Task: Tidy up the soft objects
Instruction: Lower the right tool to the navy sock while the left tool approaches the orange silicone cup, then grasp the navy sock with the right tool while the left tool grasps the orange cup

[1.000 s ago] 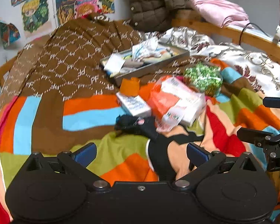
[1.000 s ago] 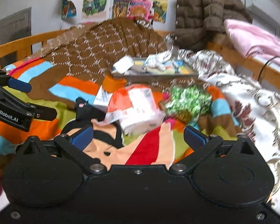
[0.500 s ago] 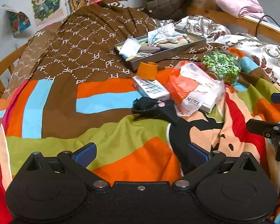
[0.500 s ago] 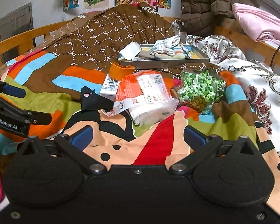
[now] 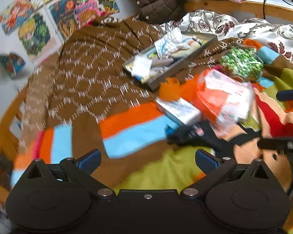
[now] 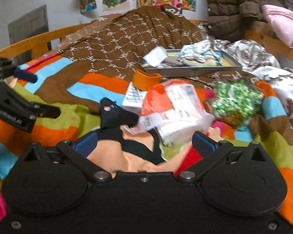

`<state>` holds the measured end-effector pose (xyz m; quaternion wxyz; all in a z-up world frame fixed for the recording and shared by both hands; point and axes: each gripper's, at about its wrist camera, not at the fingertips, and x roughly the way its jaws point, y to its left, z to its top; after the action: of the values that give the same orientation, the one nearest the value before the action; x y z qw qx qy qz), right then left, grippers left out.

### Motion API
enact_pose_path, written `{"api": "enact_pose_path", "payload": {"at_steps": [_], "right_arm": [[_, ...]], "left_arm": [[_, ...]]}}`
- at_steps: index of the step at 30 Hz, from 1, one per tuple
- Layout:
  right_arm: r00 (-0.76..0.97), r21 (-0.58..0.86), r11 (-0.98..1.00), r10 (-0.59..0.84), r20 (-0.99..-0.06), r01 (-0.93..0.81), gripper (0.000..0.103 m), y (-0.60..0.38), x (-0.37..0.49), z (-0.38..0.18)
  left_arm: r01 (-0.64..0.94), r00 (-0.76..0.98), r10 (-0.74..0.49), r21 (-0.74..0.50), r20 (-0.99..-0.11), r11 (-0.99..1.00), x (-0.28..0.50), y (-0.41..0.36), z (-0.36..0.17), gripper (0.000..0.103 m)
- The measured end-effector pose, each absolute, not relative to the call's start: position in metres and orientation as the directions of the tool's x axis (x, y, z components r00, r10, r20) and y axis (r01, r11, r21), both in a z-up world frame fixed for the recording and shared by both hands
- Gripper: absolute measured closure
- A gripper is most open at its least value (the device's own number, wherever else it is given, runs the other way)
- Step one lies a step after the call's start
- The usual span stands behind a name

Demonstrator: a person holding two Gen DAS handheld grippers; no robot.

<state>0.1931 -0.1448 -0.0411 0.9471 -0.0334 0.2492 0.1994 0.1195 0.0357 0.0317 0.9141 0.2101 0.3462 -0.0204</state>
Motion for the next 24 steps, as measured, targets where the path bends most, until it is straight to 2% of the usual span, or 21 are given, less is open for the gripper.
{"api": "enact_pose_path", "payload": {"at_steps": [6,14,24], "right_arm": [[0.786,0.062,0.893,0.424,-0.451,-0.446,0.001,-0.132,0.212,-0.046],[0.757,0.03,0.854,0.477,-0.446,-0.52,0.001,-0.103,0.241,-0.056],[0.691,-0.003,0.783,0.547,-0.473,-0.623,0.001,-0.073,0.29,-0.059]], "left_arm": [[0.253,0.725,0.119,0.422,-0.679,0.871,0.158,0.03,0.055,0.001],[0.39,0.743,0.11,0.561,-0.661,0.73,0.188,0.006,0.044,0.001],[0.395,0.744,0.135,0.594,-0.655,0.701,0.218,0.015,0.023,0.001]]}}
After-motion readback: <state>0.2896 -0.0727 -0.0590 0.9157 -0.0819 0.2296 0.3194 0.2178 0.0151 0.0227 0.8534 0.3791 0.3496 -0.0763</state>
